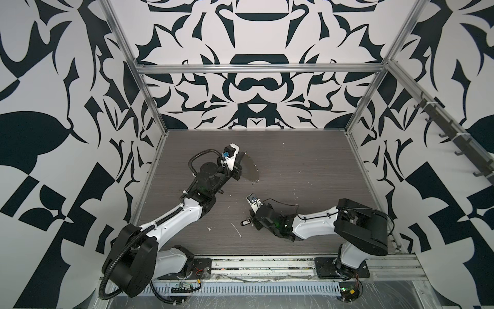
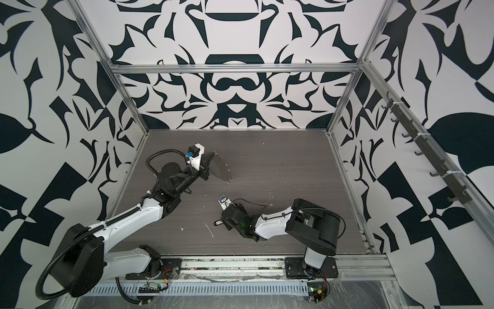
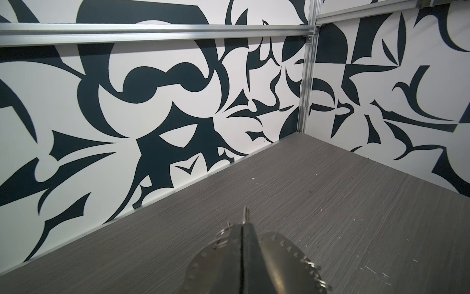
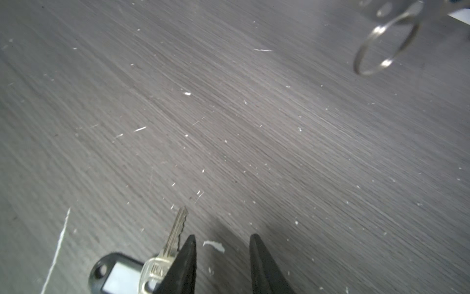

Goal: Attach keys to a key ring
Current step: Rotate the key from the bottom-center of the table.

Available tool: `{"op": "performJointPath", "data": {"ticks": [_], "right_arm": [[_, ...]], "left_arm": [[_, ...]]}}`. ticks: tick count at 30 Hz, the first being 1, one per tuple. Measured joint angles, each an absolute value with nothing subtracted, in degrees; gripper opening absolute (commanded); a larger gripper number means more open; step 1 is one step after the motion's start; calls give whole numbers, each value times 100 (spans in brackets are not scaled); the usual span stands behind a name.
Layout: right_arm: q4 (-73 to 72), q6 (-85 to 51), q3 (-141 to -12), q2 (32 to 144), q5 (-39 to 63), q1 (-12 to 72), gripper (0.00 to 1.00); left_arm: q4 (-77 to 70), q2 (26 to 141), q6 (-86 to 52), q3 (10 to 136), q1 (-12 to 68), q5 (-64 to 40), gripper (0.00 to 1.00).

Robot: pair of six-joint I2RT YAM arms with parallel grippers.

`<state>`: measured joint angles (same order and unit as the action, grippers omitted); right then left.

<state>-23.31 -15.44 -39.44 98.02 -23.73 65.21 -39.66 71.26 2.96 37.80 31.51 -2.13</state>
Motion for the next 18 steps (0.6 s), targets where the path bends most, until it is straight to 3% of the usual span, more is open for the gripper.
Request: {"op": "performJointPath", "data": {"ticks": [18], "right_arm": [[-1328,-1581,-4831,10460,-2340,6504,42]], "left_arm": [[-4023,7065,294,3638,3118,-211,0]]}}
